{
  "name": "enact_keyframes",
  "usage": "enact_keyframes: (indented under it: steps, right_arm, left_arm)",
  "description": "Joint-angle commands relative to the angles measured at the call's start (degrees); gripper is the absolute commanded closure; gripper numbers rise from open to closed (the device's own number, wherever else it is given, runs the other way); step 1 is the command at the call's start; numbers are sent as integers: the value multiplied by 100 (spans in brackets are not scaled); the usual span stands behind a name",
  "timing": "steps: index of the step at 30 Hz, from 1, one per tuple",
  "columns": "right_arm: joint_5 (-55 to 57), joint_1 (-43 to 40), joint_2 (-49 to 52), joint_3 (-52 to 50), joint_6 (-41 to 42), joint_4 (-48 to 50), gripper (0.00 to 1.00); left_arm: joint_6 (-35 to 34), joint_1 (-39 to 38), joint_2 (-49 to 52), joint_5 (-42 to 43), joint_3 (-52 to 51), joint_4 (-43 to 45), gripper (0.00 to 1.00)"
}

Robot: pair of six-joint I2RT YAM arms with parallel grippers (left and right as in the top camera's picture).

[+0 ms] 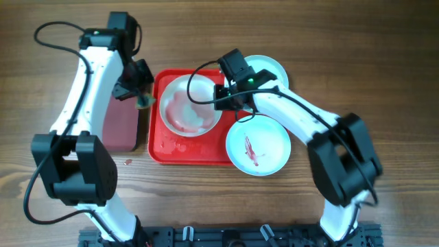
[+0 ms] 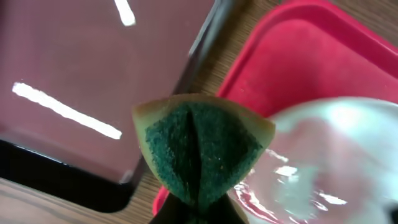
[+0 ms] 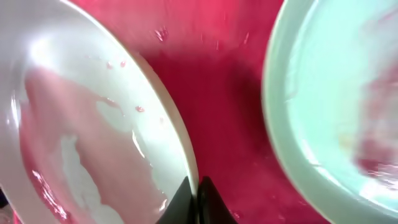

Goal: Clean dirty plates on tray and stack at the side

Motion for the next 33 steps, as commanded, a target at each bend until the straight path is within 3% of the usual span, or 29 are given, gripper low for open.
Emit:
enact_keyframes:
  steps: [1, 10, 18, 25, 31, 33]
  right_arm:
    - [1340, 273, -634, -17, -422, -90, 96]
    - [5047, 1676, -798, -20, -999, -225, 96]
    - [7211, 2507, -798, -20, -1416, -149, 96]
    - [7790, 2682, -798, -20, -1410, 48, 96]
    - [8813, 2771, -798, -20, -3322, 1611, 96]
    - [8758, 2774, -798, -20, -3342, 1777, 96]
  left_arm:
    - [166, 374, -201, 122, 92, 2, 96]
    - [293, 697, -201, 240, 74, 0, 96]
    - [295, 693, -192, 240, 48, 2, 96]
    - [293, 693, -192, 240, 48, 2, 96]
    - [293, 693, -192, 240, 48, 4, 96]
    - [293, 693, -192, 240, 48, 4, 96]
